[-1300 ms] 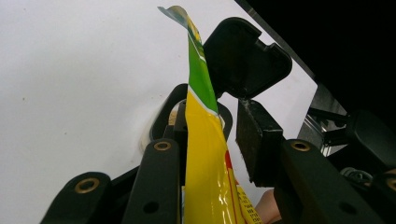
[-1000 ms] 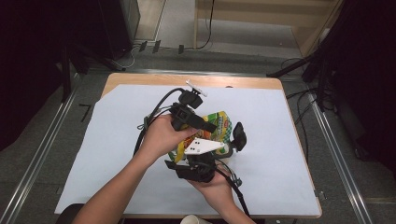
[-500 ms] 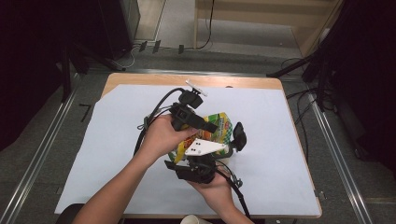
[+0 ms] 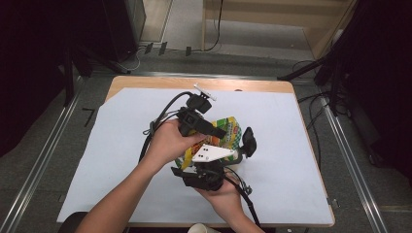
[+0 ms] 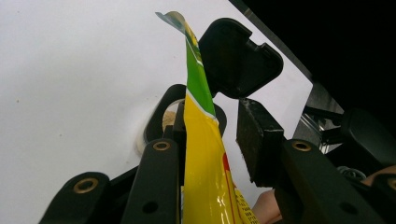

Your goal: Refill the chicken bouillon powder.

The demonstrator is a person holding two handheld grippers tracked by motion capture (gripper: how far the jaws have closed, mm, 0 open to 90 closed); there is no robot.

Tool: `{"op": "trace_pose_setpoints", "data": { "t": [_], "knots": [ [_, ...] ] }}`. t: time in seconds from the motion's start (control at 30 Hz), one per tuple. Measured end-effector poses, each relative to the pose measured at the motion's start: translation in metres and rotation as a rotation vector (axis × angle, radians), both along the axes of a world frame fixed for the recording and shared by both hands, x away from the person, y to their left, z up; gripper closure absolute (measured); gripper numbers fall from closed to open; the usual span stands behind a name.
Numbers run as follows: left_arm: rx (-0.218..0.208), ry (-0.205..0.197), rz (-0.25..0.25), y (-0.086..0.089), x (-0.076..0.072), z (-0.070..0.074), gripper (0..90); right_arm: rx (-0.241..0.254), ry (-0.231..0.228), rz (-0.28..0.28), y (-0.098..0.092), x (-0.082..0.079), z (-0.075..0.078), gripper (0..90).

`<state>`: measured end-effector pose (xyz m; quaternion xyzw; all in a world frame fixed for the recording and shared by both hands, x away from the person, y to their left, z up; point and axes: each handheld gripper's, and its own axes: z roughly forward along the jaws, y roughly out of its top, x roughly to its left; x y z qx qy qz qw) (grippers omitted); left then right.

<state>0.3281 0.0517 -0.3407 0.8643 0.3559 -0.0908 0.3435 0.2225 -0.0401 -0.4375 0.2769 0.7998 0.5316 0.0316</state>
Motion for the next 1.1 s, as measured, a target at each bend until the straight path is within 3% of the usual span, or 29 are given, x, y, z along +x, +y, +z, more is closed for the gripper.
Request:
{"op": "trace_pose_setpoints", "data": {
  "t": [1.1],
  "knots": [
    [0.003,-0.006,-0.007,-0.0003,-0.0009,0.0003,69.8,-0.004,0.001,0.0,-0.0002,-0.0005,-0.0002,62.7]
  ]
}}
